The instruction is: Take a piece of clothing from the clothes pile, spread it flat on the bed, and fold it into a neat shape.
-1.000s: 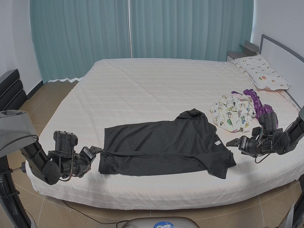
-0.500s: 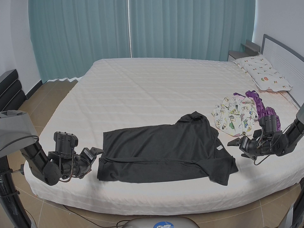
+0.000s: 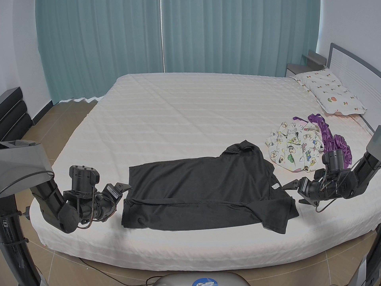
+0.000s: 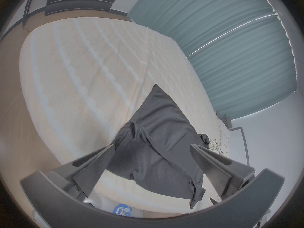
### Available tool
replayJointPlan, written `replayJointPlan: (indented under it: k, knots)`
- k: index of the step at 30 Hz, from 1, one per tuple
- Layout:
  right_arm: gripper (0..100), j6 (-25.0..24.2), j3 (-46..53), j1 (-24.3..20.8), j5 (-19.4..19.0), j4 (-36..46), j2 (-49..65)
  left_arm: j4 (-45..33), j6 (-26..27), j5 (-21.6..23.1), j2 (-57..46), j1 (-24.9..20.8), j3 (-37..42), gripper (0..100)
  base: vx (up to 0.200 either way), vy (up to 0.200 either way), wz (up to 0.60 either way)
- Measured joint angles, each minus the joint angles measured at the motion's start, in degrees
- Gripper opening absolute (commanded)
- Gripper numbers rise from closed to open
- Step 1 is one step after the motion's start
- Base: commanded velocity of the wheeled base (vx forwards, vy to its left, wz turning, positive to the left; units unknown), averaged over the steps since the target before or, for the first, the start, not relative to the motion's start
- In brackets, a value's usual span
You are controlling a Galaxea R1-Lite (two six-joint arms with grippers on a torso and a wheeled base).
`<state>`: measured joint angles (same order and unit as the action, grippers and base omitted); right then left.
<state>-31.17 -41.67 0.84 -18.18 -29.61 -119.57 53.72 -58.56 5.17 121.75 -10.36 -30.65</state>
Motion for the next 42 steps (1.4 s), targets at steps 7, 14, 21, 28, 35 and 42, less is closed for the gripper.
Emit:
replayJointPlan:
  k: [7,14,21,28,35,42]
  knots:
    - [100,0.28,0.30,-0.11,-0.02,0.02,-1.07,2.11,0.23,0.24,2.15,0.00,0.59,100,0.086,0.000,0.00]
    - [100,1.17,0.41,-0.11,-0.02,0.02,-1.71,2.16,0.23,0.29,2.71,-0.07,0.55,100,0.171,0.000,0.00]
    - [100,1.18,0.41,-0.07,0.01,0.00,-1.90,2.13,0.23,0.27,3.06,-0.85,0.20,100,0.000,0.000,0.00]
    - [100,1.45,0.40,-0.11,0.26,0.02,-2.18,1.87,0.40,-0.11,4.11,-3.33,0.04,100,0.000,0.000,0.00]
    - [100,1.58,0.41,-0.13,0.28,0.02,-2.34,1.38,0.84,-0.61,4.44,-6.64,0.63,100,0.000,0.000,0.00]
    - [100,1.58,0.51,-0.18,0.28,0.00,-2.40,-1.45,2.86,-2.60,4.83,-7.55,0.04,100,0.000,0.000,0.00]
